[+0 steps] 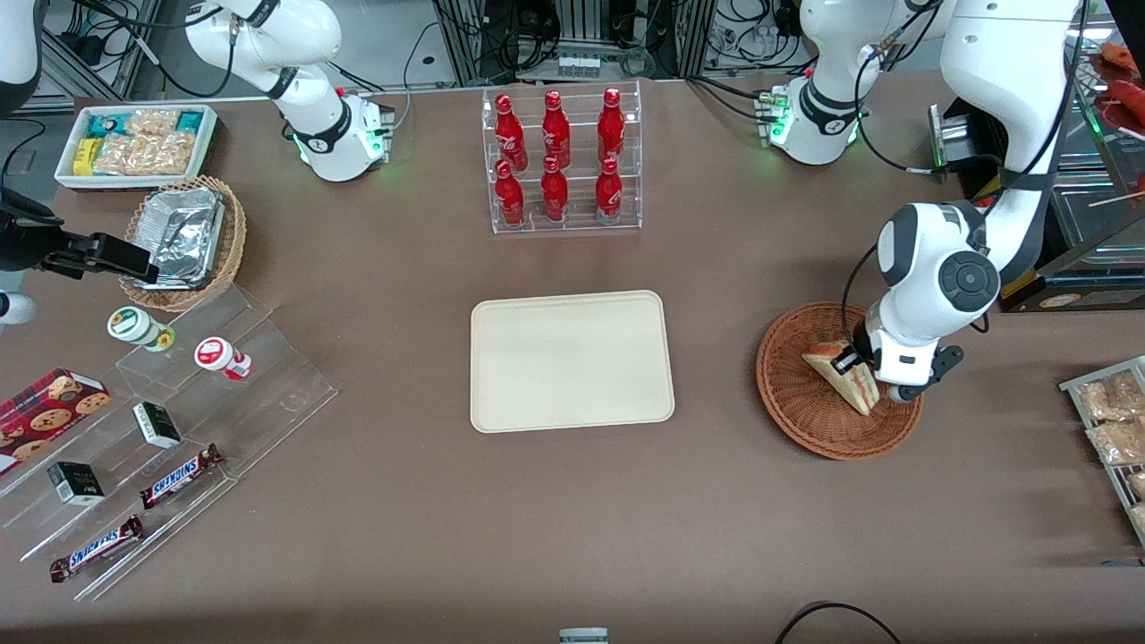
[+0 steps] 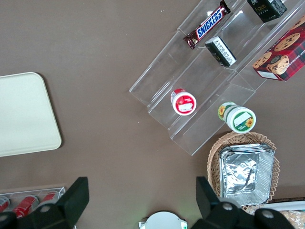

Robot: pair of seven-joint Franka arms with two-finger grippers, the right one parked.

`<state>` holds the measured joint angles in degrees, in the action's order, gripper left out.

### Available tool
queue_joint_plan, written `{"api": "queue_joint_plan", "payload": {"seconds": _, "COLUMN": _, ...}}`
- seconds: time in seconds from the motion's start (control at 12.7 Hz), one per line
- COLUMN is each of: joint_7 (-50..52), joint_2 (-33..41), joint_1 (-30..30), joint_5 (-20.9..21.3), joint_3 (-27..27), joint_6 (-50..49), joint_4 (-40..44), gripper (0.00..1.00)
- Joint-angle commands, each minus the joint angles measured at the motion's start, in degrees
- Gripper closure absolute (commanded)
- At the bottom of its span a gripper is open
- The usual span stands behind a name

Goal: Place sandwich from basket to tray
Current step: 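Lift the sandwich and carry it with the left gripper over the tray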

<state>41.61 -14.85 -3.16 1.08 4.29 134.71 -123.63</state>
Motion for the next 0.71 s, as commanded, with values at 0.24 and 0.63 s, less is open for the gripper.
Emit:
{"api": "queue_joint_plan", "payload": {"seconds": 0.24, "joint_7": 0.4, "joint_2": -1.2, "joint_1": -11.3, "joint_5": 0.3, "joint_3": 0.3, "joint_6": -18.9, "joint_4": 15.2, "gripper": 1.0}}
{"api": "queue_joint_plan", "payload": {"seconds": 0.63, "joint_7": 5.3, "joint_2": -11.1, "joint_1": -26.1, "joint_5": 0.0, "joint_3": 0.4, "joint_6": -20.2, "joint_4": 26.7, "gripper": 1.0}}
